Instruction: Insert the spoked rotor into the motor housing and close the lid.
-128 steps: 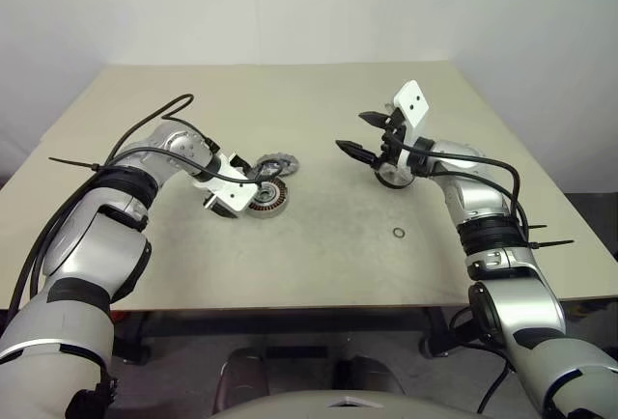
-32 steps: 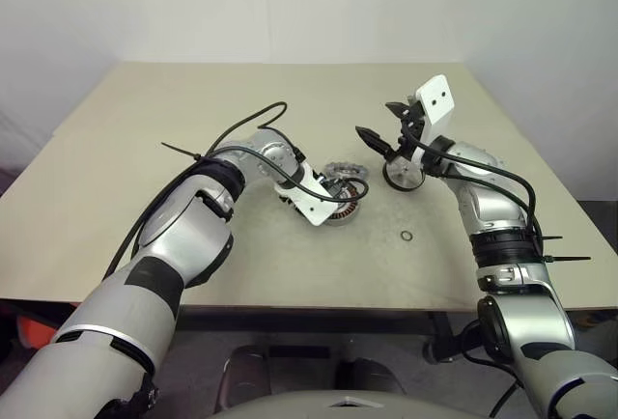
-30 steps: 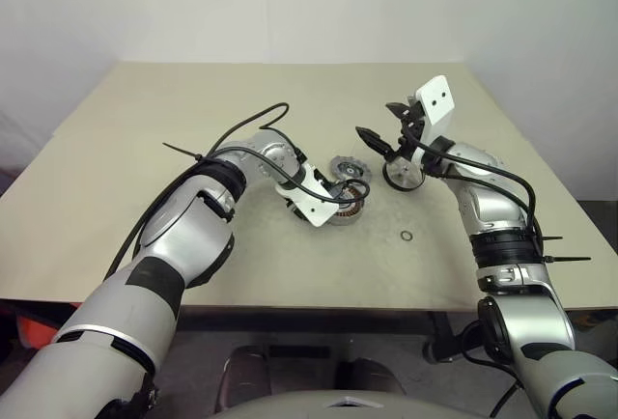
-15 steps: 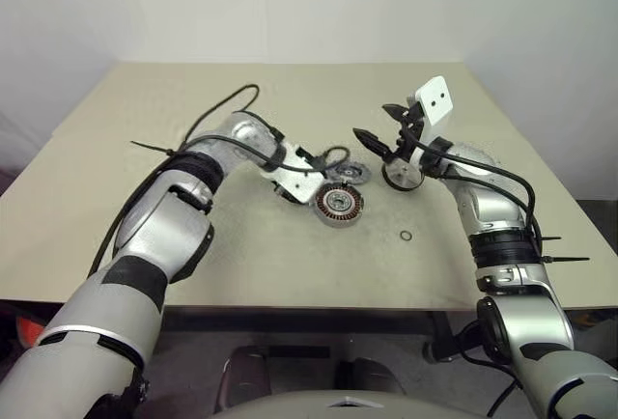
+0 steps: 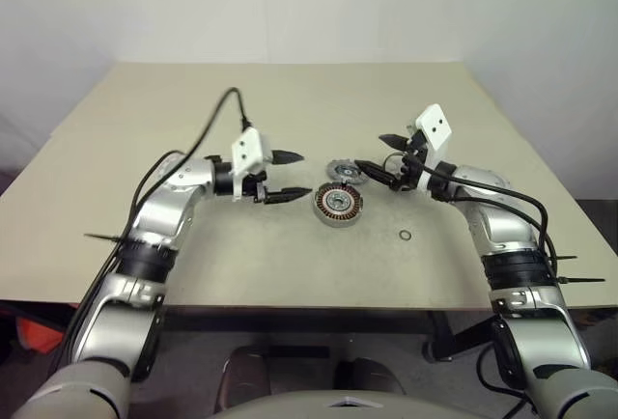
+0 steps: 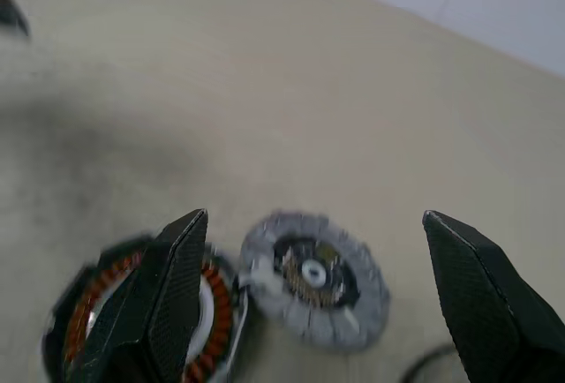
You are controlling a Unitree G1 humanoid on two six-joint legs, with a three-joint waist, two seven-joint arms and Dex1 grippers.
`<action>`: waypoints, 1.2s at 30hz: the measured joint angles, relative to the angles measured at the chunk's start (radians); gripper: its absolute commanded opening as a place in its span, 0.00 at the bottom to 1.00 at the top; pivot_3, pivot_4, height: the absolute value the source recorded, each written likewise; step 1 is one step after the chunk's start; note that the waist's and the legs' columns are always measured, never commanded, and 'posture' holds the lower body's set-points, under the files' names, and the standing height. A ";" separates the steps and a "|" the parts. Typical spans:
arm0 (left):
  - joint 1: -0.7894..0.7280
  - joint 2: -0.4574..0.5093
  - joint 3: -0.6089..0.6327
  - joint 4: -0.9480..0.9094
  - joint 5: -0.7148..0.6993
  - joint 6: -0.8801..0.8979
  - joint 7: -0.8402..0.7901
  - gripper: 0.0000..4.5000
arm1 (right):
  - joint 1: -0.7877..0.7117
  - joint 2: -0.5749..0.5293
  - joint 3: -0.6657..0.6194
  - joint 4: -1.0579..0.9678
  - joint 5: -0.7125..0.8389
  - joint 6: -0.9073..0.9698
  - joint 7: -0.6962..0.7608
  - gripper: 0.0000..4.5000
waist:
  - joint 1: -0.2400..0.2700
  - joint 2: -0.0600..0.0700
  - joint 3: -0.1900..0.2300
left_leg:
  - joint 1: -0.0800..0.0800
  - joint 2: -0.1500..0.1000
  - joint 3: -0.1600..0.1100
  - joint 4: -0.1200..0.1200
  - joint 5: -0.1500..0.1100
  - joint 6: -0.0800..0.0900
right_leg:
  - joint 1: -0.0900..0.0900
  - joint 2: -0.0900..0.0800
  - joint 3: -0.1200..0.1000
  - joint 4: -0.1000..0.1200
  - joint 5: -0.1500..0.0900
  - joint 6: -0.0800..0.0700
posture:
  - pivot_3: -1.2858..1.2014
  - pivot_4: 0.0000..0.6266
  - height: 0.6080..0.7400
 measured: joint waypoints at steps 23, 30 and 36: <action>0.294 -0.070 0.139 -0.173 -0.089 0.012 0.349 0.76 | 0.203 -0.192 0.039 -0.030 -0.005 0.063 0.251 0.98 | -0.019 0.001 0.000 | 0.004 -0.002 0.000 -0.001 -0.004 0.007 | 0.010 0.001 0.000 -0.008 -0.004 0.009 | 0.52 0.00 1.00; 0.294 -0.067 0.140 -0.165 -0.090 -0.011 0.352 0.76 | 0.247 -0.219 0.044 0.023 -0.034 -0.004 0.276 0.98 | -0.019 0.001 0.000 | 0.004 -0.002 0.000 -0.001 -0.004 0.007 | 0.011 0.001 0.000 -0.008 -0.005 0.009 | 0.52 0.00 1.00; 0.294 -0.065 0.139 -0.156 -0.088 -0.022 0.361 0.76 | 0.260 -0.218 0.055 0.057 -0.065 -0.107 0.273 0.98 | -0.019 0.001 0.000 | 0.004 -0.002 0.000 -0.001 -0.004 0.007 | 0.011 0.001 0.000 -0.008 -0.005 0.009 | 0.52 0.00 1.00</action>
